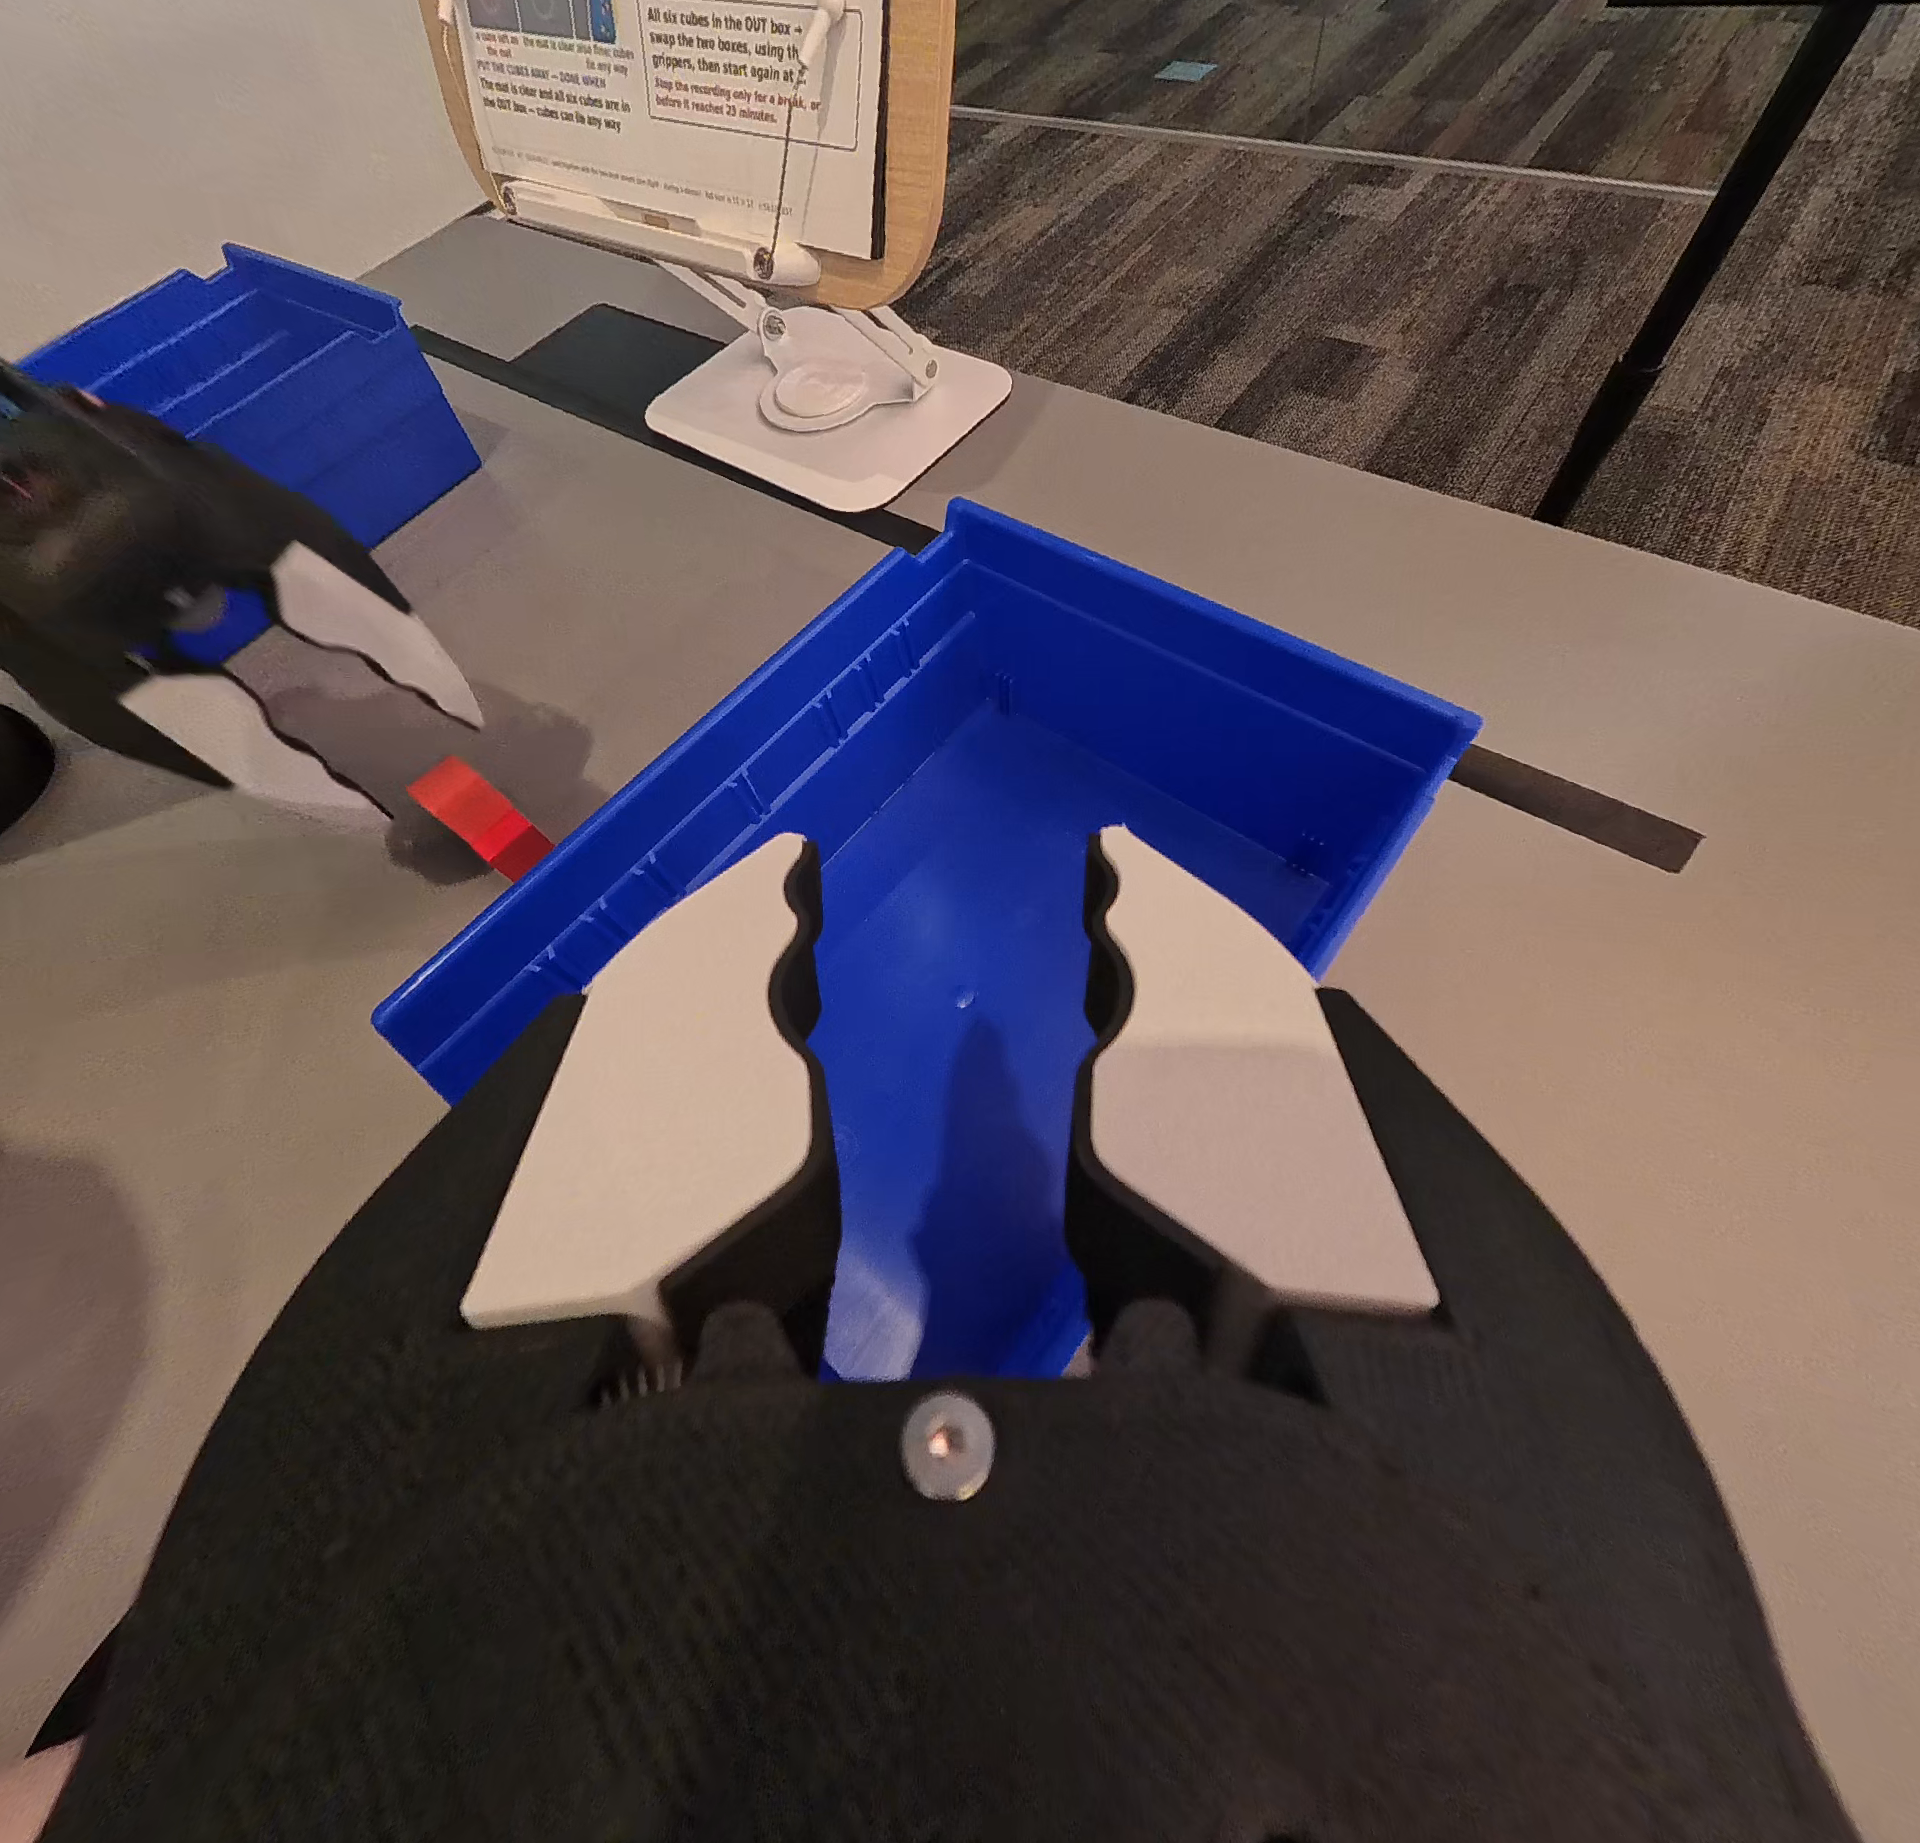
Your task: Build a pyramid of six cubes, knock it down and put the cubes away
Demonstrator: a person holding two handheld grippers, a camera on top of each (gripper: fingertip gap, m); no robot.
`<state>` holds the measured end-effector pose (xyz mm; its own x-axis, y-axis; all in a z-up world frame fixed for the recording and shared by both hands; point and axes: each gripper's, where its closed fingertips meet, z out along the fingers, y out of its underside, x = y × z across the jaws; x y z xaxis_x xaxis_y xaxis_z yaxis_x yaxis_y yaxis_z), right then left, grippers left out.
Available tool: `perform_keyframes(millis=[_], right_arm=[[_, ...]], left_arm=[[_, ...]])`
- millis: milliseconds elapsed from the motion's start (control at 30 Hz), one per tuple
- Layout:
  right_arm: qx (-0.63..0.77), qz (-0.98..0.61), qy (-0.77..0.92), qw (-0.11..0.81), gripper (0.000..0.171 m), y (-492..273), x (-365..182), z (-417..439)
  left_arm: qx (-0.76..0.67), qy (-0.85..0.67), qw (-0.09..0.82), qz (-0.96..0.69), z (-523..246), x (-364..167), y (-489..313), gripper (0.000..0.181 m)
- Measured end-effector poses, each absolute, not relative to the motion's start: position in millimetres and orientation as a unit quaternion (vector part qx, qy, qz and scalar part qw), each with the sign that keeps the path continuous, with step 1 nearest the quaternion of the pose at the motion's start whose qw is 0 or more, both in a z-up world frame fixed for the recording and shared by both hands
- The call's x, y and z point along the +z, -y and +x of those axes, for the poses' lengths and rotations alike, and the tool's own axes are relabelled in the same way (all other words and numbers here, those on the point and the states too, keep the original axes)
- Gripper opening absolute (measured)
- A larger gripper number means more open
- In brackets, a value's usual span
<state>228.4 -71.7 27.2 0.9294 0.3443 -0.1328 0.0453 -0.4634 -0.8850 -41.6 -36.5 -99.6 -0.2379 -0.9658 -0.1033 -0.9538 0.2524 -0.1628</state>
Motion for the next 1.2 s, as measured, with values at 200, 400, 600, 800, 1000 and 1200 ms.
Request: perform_keyframes(millis=[200, 400, 600, 800, 1000, 1200], right_arm=[[0.147, -0.844, 0.117, 0.503, 0.05, 73, 26, 229], [0.146, -0.84, 0.11, 0.511, 0.049, 74, 30, 232], [0.142, -0.844, 0.112, 0.504, 0.05, 73, 28, 229], [0.133, -0.852, 0.114, 0.493, 0.05, 72, 25, 226], [0.129, -0.856, 0.114, 0.487, 0.05, 71, 21, 225], [0.128, -0.862, 0.116, 0.477, 0.05, 68, 17, 226]], left_arm=[[-0.091, -0.716, 0.253, -0.644, -72, 7, 5, 0.045], [0.0, -0.573, 0.274, -0.772, -229, 44, -97, 0.044], [0.108, -0.516, 0.163, -0.834, -365, -33, -161, 0.042], [0.09, -0.494, 0.092, -0.86, -394, -100, -181, 0.042], [0.099, -0.489, 0.06, -0.865, -402, -124, -193, 0.042], [0.105, -0.481, 0.022, -0.87, -413, -134, -190, 0.042]])
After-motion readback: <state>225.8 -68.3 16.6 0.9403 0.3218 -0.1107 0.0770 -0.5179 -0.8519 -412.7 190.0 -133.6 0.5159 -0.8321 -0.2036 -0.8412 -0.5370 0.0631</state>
